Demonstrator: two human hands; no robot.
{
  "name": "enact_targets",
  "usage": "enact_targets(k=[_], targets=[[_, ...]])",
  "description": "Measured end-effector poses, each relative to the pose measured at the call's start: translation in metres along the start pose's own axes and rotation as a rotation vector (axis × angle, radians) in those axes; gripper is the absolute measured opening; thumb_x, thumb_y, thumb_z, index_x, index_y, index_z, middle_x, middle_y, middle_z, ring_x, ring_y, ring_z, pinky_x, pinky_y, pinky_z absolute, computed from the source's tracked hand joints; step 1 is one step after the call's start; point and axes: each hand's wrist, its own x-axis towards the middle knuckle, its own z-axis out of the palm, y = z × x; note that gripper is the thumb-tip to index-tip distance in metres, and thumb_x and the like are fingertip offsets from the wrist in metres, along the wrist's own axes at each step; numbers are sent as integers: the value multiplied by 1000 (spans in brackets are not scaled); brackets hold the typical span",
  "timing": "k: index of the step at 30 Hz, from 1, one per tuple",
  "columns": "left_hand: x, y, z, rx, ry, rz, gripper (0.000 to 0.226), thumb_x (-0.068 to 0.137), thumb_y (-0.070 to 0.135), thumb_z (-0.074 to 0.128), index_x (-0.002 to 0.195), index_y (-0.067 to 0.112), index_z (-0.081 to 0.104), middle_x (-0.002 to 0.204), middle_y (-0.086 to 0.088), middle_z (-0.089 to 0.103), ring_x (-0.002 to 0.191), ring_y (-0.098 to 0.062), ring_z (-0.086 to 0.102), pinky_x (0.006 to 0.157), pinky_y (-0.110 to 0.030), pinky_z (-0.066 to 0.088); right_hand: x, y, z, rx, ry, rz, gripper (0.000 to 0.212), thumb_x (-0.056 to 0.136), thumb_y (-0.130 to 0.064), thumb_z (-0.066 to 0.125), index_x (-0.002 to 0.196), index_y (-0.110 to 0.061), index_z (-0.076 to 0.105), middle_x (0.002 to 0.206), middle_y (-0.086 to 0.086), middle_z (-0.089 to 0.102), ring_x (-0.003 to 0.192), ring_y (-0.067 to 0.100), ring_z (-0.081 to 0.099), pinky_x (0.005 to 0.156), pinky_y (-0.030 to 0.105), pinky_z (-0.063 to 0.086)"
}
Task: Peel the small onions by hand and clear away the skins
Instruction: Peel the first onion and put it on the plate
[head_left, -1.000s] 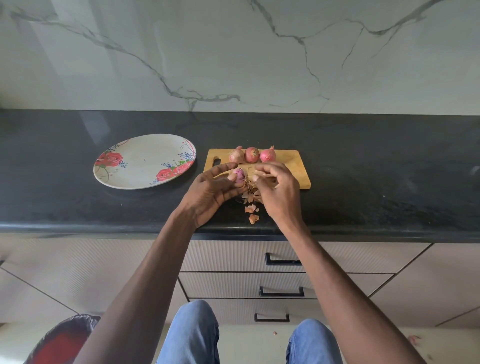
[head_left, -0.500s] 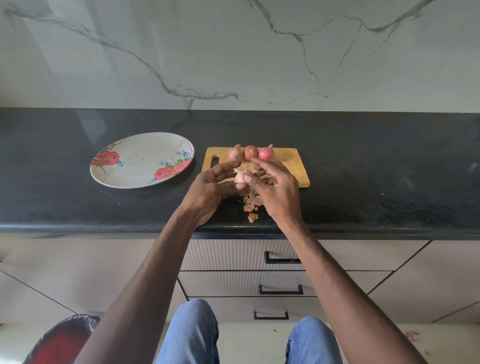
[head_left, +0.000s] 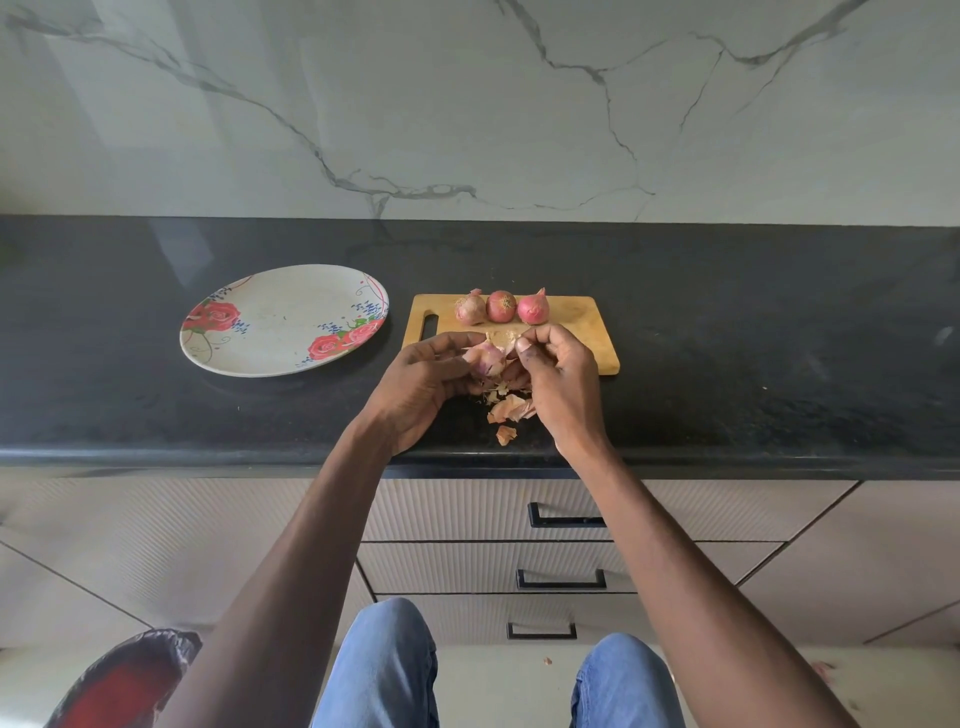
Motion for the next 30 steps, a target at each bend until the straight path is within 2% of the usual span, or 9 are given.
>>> enact_targets(k=[5,8,12,15,17,20,24,28,30], targets=[[0,1,-2,-48,20,-14,19,99,2,51,113,-1,63,104,-13,69,89,-19,67,73,-27,57,2,2,-1,87,86,92,15,103,-15,55,92,-25,61,90,5,73,82,24,73,74,47,62],[0,1,-2,-71,20,-19,20,99,1,51,115,-1,63,105,-15,68,91,-20,67,72,-28,58,2,-1,-3,66,98,91,14,96,-6,63,90,-18,68,88,1,73,84,20,72,74,38,62],[-1,4,1,-100,45,-18,16,97,-4,53,108,1,62,100,-14,70,88,-20,68,71,-28,60,0,-2,-1,-64,59,16,6,87,-6,73,88,-9,78,88,-5,74,83,6,68,78,26,57],[-2,4,2,-128,73,-30,17,96,-3,56,112,-1,59,99,-15,69,89,-22,67,72,-30,62,0,-1,0,-103,20,-27,25,86,-2,73,107,-13,77,102,-4,74,94,6,68,87,28,57],[-1,4,2,-139,75,-35,20,94,-2,58,114,-2,58,99,-15,69,89,-23,67,76,-32,62,-1,-3,-2,-61,-28,-96,25,86,-5,75,110,-13,76,106,-5,74,100,8,69,91,32,58],[0,4,1,-129,59,-33,24,94,0,59,117,-4,57,99,-16,69,88,-22,68,79,-34,60,-3,-5,-1,-39,-114,-202,22,84,-8,78,105,-13,78,108,-6,73,104,9,68,93,33,57],[-1,4,0,-111,51,-30,17,95,1,57,111,-4,60,98,-15,68,86,-21,68,74,-30,60,-3,-3,0,-49,-119,-207,17,82,-5,79,96,-14,77,103,-5,71,97,12,69,86,37,59],[-3,6,2,-114,51,-22,19,86,8,64,102,-2,64,93,-14,68,81,-19,68,70,-28,60,-5,-4,1,-97,-114,-233,12,83,-4,78,84,-14,72,91,-12,65,89,5,63,82,23,53],[-3,6,2,-120,54,-25,23,81,12,66,99,-1,64,92,-14,67,80,-19,67,69,-27,60,-5,-3,2,-120,-109,-252,11,84,-4,77,84,-13,71,90,-11,64,89,6,63,83,23,51]])
